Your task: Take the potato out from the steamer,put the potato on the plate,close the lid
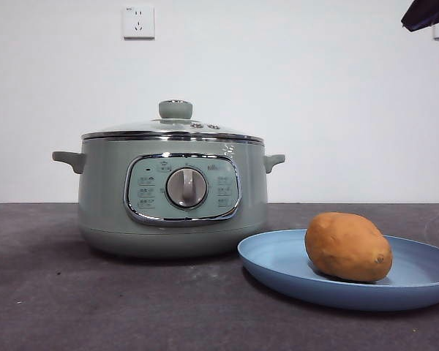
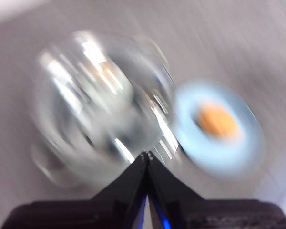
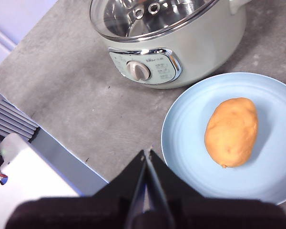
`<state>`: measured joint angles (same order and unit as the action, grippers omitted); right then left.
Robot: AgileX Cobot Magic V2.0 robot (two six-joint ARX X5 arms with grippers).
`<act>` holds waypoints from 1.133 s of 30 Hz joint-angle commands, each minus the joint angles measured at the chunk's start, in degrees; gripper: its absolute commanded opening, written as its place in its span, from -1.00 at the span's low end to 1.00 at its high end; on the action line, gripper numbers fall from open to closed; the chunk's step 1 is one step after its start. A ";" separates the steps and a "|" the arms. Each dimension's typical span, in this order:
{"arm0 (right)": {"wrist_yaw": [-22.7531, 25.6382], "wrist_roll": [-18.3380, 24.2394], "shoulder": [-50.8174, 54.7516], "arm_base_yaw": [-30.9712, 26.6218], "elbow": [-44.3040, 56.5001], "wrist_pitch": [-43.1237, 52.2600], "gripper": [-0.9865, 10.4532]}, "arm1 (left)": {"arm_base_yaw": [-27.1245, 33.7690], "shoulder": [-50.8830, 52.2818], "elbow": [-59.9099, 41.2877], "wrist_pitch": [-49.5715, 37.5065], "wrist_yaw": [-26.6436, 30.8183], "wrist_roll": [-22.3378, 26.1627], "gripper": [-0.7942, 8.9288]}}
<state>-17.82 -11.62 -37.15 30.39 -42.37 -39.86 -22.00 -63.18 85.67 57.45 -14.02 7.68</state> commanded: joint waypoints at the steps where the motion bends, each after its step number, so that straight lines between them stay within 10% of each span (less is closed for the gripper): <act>1: 0.15 -0.33 0.04 0.09 -0.46 0.33 -0.82 | 2.71 4.46 -3.93 -17.97 0.42 0.02 -0.84; 10: 0.13 -0.33 0.04 0.09 -0.46 0.31 -0.82 | 15.39 23.93 -36.33 -56.35 0.87 -1.70 -0.84; 34: 0.15 -0.33 0.04 0.09 -0.46 0.33 -0.82 | 22.86 58.84 -82.77 -57.94 13.18 -8.13 -0.84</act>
<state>-17.82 -11.62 -37.15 30.39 -42.44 -39.86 0.64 -4.80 3.46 -0.08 -1.04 0.38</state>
